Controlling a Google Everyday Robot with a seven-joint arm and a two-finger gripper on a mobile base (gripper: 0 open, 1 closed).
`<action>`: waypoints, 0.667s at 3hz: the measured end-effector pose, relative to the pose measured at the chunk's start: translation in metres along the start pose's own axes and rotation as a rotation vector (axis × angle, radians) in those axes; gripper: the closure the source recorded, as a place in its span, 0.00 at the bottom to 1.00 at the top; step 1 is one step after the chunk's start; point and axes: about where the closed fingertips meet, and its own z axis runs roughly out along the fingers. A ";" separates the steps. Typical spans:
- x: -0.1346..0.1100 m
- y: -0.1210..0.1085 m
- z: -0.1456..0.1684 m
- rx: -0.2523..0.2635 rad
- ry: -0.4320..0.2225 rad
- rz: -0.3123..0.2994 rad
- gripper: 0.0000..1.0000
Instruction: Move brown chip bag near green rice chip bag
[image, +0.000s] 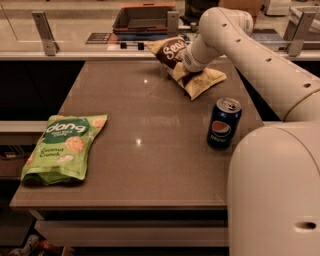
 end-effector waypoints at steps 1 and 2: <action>0.000 0.000 0.000 0.000 0.000 0.000 1.00; 0.000 0.000 0.000 0.000 0.000 0.000 1.00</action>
Offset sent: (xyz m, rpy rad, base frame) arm -0.0498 0.0032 0.1135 -0.1938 -0.1124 -0.0470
